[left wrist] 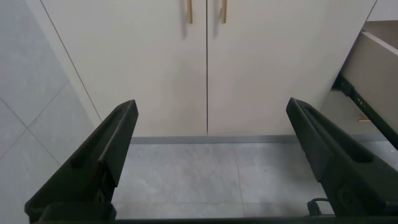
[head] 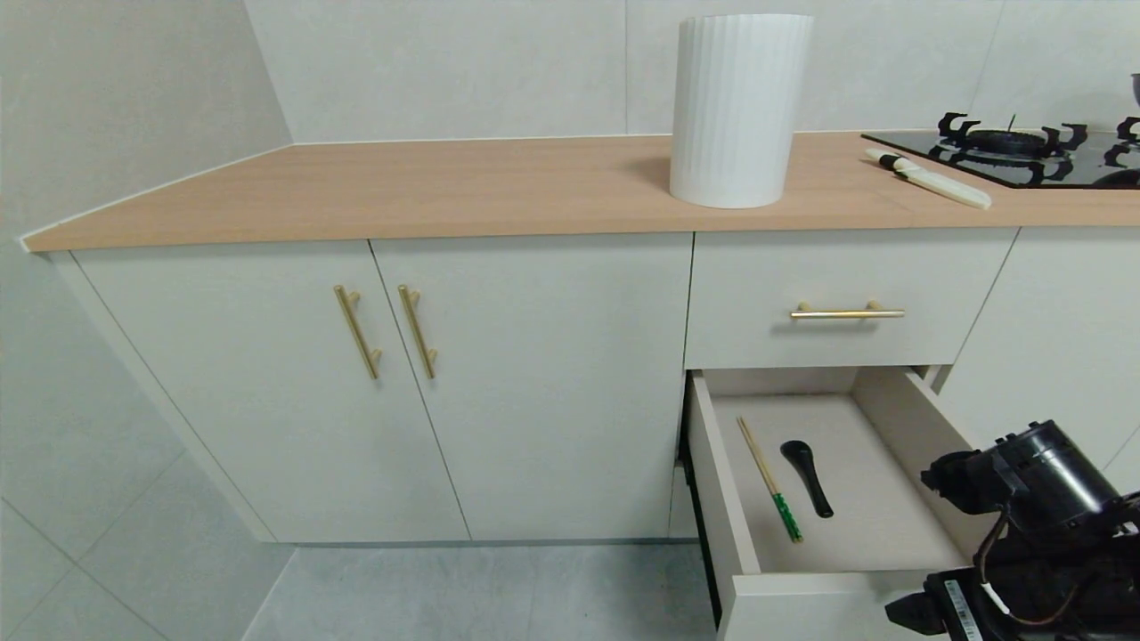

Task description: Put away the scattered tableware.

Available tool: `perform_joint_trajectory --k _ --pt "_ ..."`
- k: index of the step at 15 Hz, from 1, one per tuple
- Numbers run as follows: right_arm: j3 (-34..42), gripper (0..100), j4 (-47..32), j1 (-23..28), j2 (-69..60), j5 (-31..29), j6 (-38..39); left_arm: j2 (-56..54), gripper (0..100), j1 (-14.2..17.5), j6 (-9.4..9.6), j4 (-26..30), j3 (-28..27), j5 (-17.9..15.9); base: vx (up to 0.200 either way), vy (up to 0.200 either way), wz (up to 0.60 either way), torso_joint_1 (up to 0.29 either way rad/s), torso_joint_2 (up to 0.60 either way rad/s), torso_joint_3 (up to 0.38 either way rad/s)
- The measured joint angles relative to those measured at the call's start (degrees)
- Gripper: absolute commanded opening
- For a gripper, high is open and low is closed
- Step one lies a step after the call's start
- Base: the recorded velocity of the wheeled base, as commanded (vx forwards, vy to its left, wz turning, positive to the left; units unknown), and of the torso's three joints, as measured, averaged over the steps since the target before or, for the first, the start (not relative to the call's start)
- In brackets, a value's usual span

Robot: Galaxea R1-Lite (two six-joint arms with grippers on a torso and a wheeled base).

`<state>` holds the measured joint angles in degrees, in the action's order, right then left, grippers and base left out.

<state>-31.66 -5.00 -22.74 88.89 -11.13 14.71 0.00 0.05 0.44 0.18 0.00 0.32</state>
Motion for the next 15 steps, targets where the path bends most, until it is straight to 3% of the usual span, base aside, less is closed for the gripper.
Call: perform_joint_trajectory --k 7,15 --pt "-0.1 100 13.3 4.7 6.4 -1.6 0.8 0.0 100 0.0 0.00 0.0 0.0 0.0 0.000 0.000 0.00 0.000 0.00 0.000" --pt "-1.9 100 28.5 5.5 13.6 -1.6 0.2 0.0 100 0.0 0.00 0.0 0.0 0.0 0.000 0.000 0.00 0.000 0.00 0.000"
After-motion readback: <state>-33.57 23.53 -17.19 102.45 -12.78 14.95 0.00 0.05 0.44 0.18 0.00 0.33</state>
